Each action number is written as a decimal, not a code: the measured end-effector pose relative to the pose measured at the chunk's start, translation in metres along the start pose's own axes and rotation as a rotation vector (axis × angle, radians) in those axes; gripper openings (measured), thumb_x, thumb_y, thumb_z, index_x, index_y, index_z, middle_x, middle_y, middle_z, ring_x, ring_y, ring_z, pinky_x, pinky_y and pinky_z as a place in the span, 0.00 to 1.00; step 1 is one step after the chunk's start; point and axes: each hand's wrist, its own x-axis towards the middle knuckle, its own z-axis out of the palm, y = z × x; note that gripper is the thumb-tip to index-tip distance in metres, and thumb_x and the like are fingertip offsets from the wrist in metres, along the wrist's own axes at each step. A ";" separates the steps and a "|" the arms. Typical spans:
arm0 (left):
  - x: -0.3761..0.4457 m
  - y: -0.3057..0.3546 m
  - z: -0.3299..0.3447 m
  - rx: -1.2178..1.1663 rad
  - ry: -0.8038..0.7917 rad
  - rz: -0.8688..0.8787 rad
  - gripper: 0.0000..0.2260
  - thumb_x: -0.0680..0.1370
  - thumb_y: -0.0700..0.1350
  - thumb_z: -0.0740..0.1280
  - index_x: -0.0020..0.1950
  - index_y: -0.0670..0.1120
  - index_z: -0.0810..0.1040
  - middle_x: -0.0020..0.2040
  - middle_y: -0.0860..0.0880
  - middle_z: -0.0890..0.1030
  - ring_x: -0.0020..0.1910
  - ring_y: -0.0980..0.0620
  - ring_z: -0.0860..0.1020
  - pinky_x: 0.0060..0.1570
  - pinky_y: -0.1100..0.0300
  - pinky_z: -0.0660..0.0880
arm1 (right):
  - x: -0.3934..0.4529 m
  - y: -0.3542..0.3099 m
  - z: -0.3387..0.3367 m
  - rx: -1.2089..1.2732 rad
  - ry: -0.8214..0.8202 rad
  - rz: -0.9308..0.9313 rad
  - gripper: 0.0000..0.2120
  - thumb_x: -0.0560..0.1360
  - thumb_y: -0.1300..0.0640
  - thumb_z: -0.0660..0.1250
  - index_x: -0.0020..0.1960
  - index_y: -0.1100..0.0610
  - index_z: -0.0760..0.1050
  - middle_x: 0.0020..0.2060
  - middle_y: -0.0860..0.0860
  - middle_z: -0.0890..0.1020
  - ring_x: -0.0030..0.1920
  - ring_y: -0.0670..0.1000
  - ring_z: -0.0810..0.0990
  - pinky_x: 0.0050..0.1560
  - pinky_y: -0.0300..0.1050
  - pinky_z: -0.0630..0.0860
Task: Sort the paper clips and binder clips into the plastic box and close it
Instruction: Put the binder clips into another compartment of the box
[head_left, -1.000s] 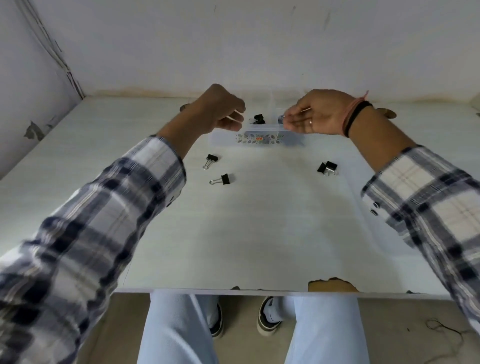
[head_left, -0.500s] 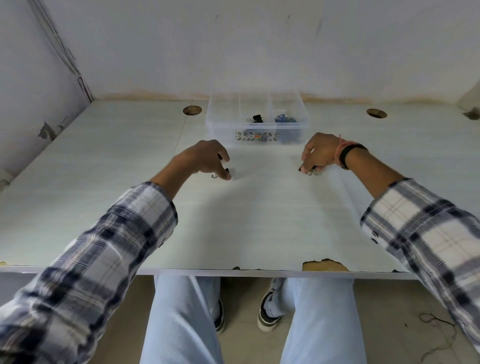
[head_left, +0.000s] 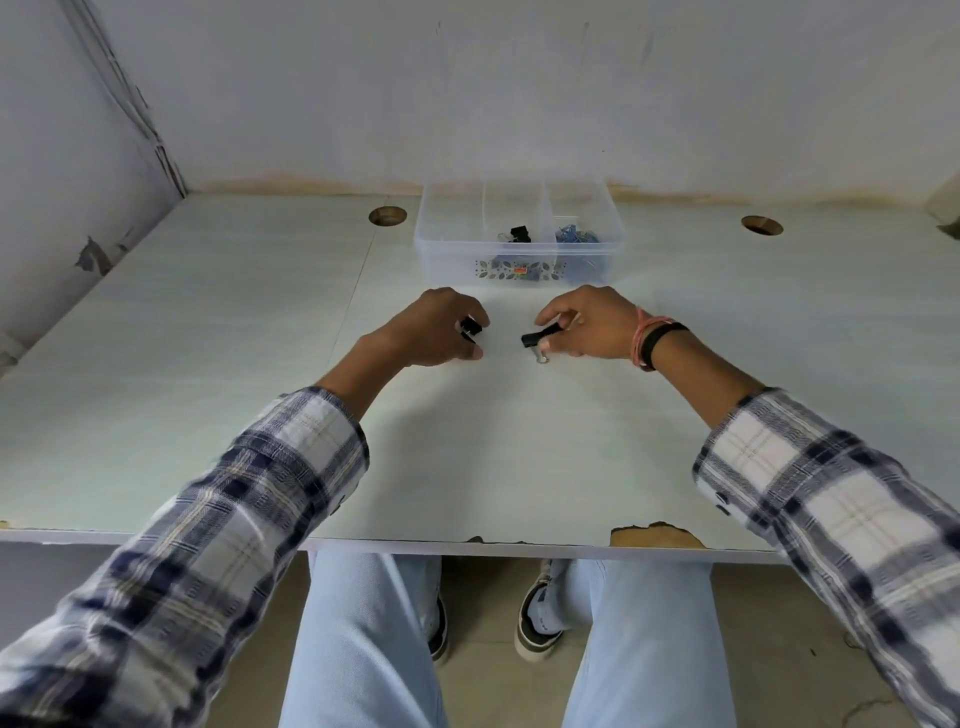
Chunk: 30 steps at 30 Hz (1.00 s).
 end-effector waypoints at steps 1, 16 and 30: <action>-0.001 0.000 0.000 -0.025 0.003 -0.009 0.19 0.73 0.45 0.78 0.63 0.47 0.82 0.56 0.47 0.81 0.51 0.47 0.80 0.43 0.64 0.73 | 0.002 -0.004 0.003 0.026 0.000 -0.007 0.17 0.76 0.49 0.72 0.63 0.52 0.81 0.53 0.54 0.83 0.38 0.47 0.82 0.45 0.36 0.77; 0.002 0.009 0.008 -1.041 0.088 -0.336 0.07 0.79 0.31 0.65 0.55 0.33 0.80 0.41 0.39 0.80 0.34 0.46 0.77 0.33 0.62 0.77 | 0.007 -0.016 0.035 0.144 0.219 0.048 0.08 0.70 0.54 0.74 0.44 0.57 0.79 0.39 0.51 0.81 0.36 0.50 0.80 0.38 0.44 0.80; 0.012 0.034 -0.003 -1.983 0.112 -0.765 0.09 0.78 0.30 0.59 0.55 0.34 0.76 0.47 0.40 0.72 0.38 0.47 0.73 0.43 0.46 0.79 | 0.051 -0.045 -0.056 1.712 0.162 0.385 0.14 0.78 0.69 0.59 0.63 0.66 0.70 0.57 0.61 0.71 0.57 0.60 0.76 0.41 0.52 0.84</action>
